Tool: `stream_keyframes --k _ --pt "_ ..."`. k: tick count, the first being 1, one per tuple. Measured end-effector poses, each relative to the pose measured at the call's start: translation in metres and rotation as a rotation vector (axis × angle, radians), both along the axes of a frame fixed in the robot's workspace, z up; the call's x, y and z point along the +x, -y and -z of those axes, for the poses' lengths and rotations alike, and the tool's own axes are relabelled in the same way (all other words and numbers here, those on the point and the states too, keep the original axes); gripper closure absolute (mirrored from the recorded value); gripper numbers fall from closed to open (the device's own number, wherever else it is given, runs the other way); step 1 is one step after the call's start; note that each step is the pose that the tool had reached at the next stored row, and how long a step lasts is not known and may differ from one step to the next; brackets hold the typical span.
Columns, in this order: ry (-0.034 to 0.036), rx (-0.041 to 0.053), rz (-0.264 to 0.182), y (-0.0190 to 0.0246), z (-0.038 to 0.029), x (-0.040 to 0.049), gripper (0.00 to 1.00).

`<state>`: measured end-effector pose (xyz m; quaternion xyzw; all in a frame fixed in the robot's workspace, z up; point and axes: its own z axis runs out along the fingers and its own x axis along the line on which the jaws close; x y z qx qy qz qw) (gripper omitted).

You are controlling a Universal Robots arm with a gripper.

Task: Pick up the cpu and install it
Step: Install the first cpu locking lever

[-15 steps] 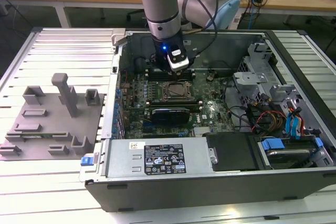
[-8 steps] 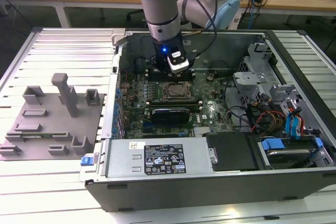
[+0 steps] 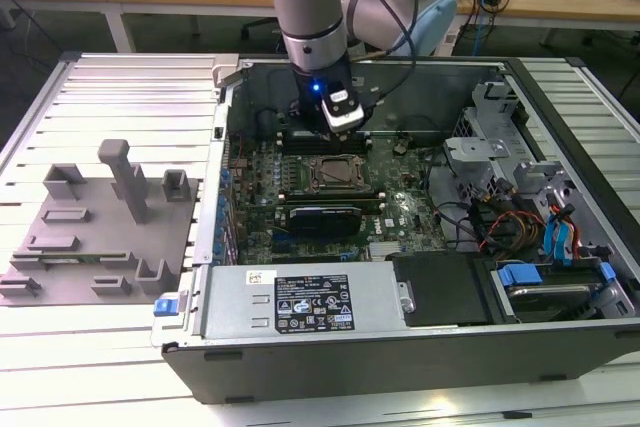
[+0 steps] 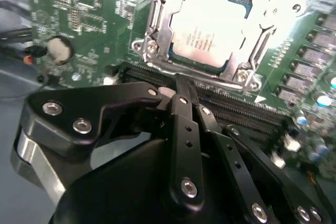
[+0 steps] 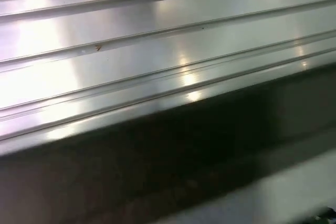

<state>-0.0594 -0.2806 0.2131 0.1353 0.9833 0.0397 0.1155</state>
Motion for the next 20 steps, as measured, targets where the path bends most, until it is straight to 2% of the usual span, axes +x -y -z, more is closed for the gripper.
stream_keyframes --k 2,3,4,8,11,14,16,17,18,20 --pt "-0.0002 -0.0011 0.000 0.0000 -0.0141 0.0000 0.89" --pt "-0.0007 -0.0059 0.000 0.0000 -0.0184 0.0002 0.89" --pt "-0.0097 -0.0133 0.001 0.0018 -0.0186 0.0001 0.89" --pt "-0.0446 -0.0206 0.005 0.0178 -0.0186 0.0001 0.89" --pt "-0.0594 -0.0246 0.006 0.0258 -0.0185 0.0001 0.89" --pt "-0.0748 -0.0302 0.006 0.0313 -0.0186 0.0001 0.89" --pt "-0.0936 -0.0374 0.007 0.0351 -0.0185 0.0002 0.89" --pt "-0.1062 -0.0428 0.007 0.0365 -0.0185 0.0008 0.89" --pt "-0.1188 -0.0468 0.007 0.0368 -0.0186 0.0029 0.89" --pt "-0.1357 -0.0498 0.007 0.0369 -0.0184 0.0110 0.89"
